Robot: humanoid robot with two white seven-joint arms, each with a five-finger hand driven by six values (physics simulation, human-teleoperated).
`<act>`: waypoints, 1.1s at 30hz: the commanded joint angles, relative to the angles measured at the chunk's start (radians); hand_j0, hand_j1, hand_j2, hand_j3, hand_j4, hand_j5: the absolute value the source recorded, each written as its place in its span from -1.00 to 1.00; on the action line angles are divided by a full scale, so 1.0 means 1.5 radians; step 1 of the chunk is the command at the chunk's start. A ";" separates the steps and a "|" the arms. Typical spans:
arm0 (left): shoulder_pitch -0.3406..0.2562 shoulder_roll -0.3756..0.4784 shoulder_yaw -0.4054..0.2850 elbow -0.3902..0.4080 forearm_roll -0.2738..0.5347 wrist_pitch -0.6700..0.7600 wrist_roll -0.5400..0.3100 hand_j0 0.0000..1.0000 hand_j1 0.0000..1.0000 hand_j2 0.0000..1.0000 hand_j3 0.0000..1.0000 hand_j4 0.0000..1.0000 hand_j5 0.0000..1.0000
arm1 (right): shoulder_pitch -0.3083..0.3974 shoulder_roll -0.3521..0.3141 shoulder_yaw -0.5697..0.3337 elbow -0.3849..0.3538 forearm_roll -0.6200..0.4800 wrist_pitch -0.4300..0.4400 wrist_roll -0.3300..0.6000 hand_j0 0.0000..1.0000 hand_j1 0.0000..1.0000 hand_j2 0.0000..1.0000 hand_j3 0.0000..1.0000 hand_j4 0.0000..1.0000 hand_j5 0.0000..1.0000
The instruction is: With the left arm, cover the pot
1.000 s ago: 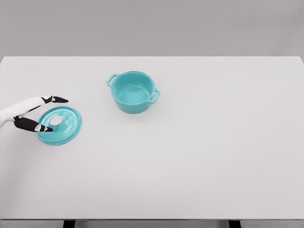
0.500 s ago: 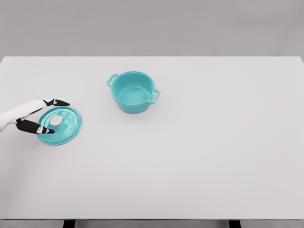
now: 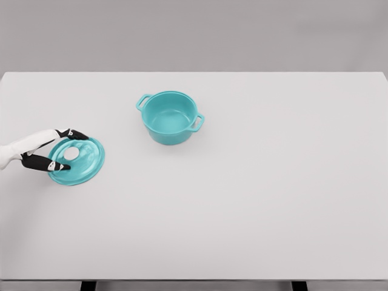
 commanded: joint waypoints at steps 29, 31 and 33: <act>-0.055 0.002 -0.020 -0.090 0.009 0.001 -0.003 -0.13 -0.13 -0.13 -0.13 -0.13 -0.13 | 0.000 0.000 0.000 0.000 0.001 -0.001 0.000 1.00 1.00 1.00 1.00 1.00 1.00; -0.064 0.001 -0.020 -0.097 0.009 0.001 -0.004 -0.13 -0.13 -0.13 -0.13 -0.13 -0.13 | 0.000 0.000 0.000 0.000 0.001 -0.002 0.000 1.00 1.00 1.00 1.00 1.00 1.00; -0.078 0.000 -0.021 -0.102 0.008 0.001 -0.003 -0.13 -0.13 -0.13 -0.13 -0.13 -0.13 | 0.000 0.000 0.000 0.000 0.001 -0.001 0.000 1.00 1.00 1.00 1.00 1.00 1.00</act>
